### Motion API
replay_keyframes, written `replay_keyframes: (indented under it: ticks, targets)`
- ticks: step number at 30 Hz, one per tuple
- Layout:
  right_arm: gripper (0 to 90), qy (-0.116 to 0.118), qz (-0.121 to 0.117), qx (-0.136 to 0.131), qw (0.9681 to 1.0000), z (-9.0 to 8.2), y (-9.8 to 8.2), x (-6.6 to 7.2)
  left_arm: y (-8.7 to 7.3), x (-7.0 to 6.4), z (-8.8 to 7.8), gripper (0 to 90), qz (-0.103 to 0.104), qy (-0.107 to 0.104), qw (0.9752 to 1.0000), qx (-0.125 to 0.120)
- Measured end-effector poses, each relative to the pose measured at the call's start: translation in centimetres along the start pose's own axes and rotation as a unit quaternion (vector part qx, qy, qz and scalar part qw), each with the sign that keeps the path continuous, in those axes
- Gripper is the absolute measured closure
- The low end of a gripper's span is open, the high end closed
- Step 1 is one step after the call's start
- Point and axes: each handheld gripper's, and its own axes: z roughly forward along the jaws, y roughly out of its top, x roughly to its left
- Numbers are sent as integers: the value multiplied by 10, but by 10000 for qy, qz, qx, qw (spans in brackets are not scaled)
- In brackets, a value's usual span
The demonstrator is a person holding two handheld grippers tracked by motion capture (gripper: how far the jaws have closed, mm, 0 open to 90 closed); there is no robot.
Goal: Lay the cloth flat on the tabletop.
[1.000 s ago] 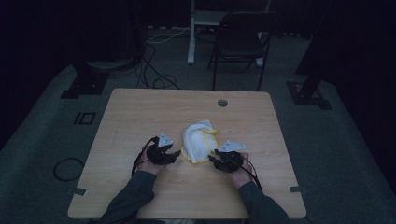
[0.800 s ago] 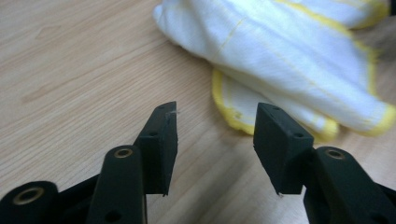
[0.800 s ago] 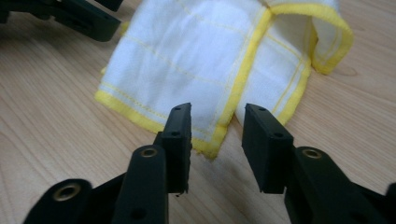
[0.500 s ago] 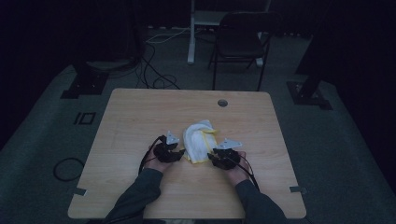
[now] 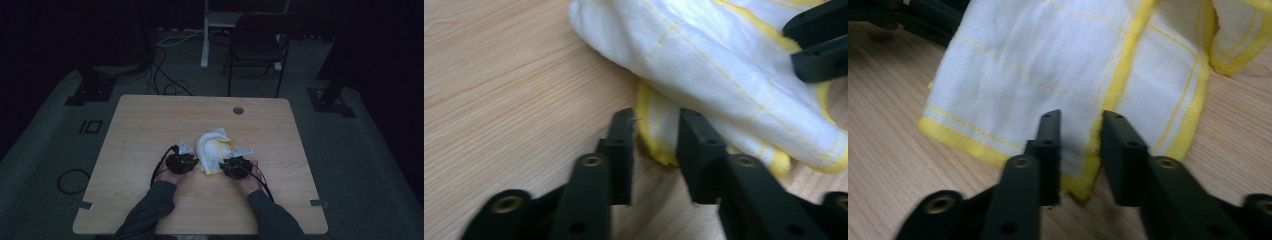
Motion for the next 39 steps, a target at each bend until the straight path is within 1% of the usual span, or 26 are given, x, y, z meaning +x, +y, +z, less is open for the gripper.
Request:
replay_keyframes:
  ticks: [3, 5, 6, 9, 11, 13, 16, 17, 19, 22, 28, 31, 32, 34, 39]
  targets:
    - [817, 49, 45, 35, 10000, 1, 1, 0, 1, -1, 0, 829, -15, -77, 10000, 12]
    - [853, 72, 80, 50, 9999, 0, 2, 0, 1, -2, 0, 871, 17, -68, 10000, 14]
    - [861, 57, 73, 53, 9999, 0, 2, 0, 1, -3, 0, 876, 27, -54, 10000, 30]
    - [873, -9, 5, 91, 10000, -3, 2, 0, 0, 0, -1, 882, -22, -51, 10000, 40]
    - [874, -27, 13, 95, 10000, -6, 1, -1, -1, 1, -2, 882, -40, -23, 10000, 42]
    - [875, -46, 2, 73, 10000, -10, 1, -2, -2, 3, -3, 882, -72, 18, 10000, 31]
    - [876, -80, 7, 78, 9999, -13, 0, -2, -3, 4, -5, 883, -53, 60, 10000, 53]
    - [876, -88, -3, 70, 9999, -15, 0, -2, -5, 6, -8, 883, -97, 100, 9999, 53]
    - [877, -149, 17, 83, 9999, -21, -3, -4, -7, 8, -10, 884, -112, 159, 9998, 65]
    - [877, -189, 56, 78, 9998, -27, -8, -6, -11, 12, -15, 885, -186, 225, 9996, 67]
    - [878, -303, 217, 133, 9992, -39, -19, -14, -19, 20, -24, 885, -318, 380, 9987, 84]
    - [878, -366, 306, 183, 9987, -45, -25, -18, -24, 26, -29, 886, -450, 439, 9980, 69]
    - [878, -350, 361, 180, 9986, -47, -27, -19, -26, 27, -31, 886, -470, 447, 9979, 64]
    - [878, -351, 407, 183, 9984, -51, -31, -21, -29, 28, -34, 886, -488, 484, 9976, 68]
    - [878, -352, 418, 231, 9982, -58, -38, -20, -34, 27, -40, 886, -533, 510, 9973, 70]
